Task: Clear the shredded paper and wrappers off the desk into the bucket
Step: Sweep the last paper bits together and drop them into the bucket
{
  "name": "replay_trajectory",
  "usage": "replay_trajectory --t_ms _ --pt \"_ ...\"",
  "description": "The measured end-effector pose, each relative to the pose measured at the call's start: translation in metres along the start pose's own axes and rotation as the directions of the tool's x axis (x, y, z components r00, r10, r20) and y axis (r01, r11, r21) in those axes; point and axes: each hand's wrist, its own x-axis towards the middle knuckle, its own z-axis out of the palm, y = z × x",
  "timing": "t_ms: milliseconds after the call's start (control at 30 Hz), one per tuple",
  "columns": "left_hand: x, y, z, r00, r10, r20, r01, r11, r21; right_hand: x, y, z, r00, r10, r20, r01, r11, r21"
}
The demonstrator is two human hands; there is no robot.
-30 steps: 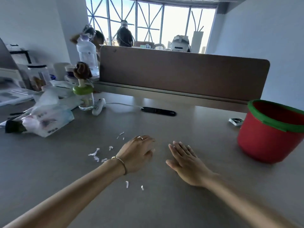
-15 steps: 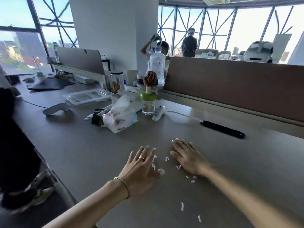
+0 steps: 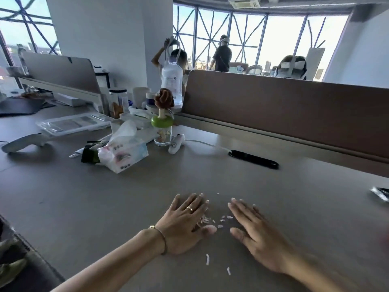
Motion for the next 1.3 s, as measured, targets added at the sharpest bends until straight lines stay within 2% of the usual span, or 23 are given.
replay_trajectory --t_ms 133,233,367,467,500,567,633,733,800,833,967,1033,1133,1200,1300 --pt "-0.019 0.012 -0.002 0.991 0.129 0.017 -0.127 0.988 -0.085 0.029 0.003 0.001 0.997 0.071 0.044 -0.07 0.997 -0.021" --pt "-0.037 0.005 -0.005 0.997 0.073 -0.02 -0.075 0.994 -0.084 0.057 0.001 0.002 0.995 0.086 0.055 -0.085 0.996 -0.025" --pt "-0.054 0.0 -0.002 0.999 -0.046 0.006 0.046 0.999 -0.009 0.043 -0.011 0.002 0.995 -0.044 0.086 0.049 0.997 -0.059" --pt "-0.049 0.008 0.001 0.999 -0.053 0.008 0.053 0.999 0.005 -0.001 -0.029 -0.001 0.982 -0.133 0.131 0.136 0.991 -0.012" --pt "-0.044 0.012 0.003 0.999 -0.045 -0.002 0.045 0.999 0.012 -0.017 -0.031 0.001 0.986 -0.117 0.119 0.119 0.993 -0.018" --pt "-0.034 0.023 0.009 0.999 -0.028 -0.023 0.029 0.999 0.025 -0.045 -0.031 0.013 1.0 -0.007 -0.022 0.005 0.998 -0.068" --pt "-0.028 0.034 0.014 0.999 0.006 -0.035 -0.006 1.0 0.018 -0.064 -0.033 0.025 0.985 0.171 -0.022 -0.172 0.976 -0.136" --pt "-0.028 0.038 0.016 0.994 0.106 -0.041 -0.107 0.994 -0.036 -0.063 -0.042 0.034 0.964 0.256 -0.072 -0.265 0.943 -0.201" --pt "-0.032 0.031 0.013 0.989 0.129 -0.07 -0.136 0.985 -0.102 -0.047 -0.048 0.028 0.972 0.217 -0.088 -0.23 0.956 -0.182" --pt "-0.036 0.027 0.011 0.99 0.12 -0.08 -0.129 0.985 -0.118 -0.04 -0.05 0.025 0.974 0.222 -0.043 -0.226 0.962 -0.15" --pt "-0.051 0.022 0.009 0.99 0.113 -0.081 -0.118 0.991 -0.057 -0.022 -0.059 0.017 0.989 0.134 0.063 -0.13 0.99 -0.057" --pt "-0.054 0.024 0.009 0.988 0.128 -0.091 -0.134 0.989 -0.06 -0.027 -0.056 0.011 0.993 0.095 0.073 -0.095 0.995 -0.001" --pt "-0.055 0.027 0.011 0.977 0.183 -0.108 -0.192 0.979 -0.07 -0.043 -0.046 0.008 0.989 0.111 0.093 -0.104 0.991 -0.081" --pt "-0.054 0.027 0.01 0.964 0.207 -0.165 -0.233 0.959 -0.162 -0.046 -0.049 0.011 0.988 0.111 0.105 -0.098 0.988 -0.12" --pt "-0.054 0.024 0.003 0.945 0.117 -0.305 -0.221 0.916 -0.335 -0.034 -0.056 0.017 0.994 0.091 0.054 -0.087 0.993 -0.081"
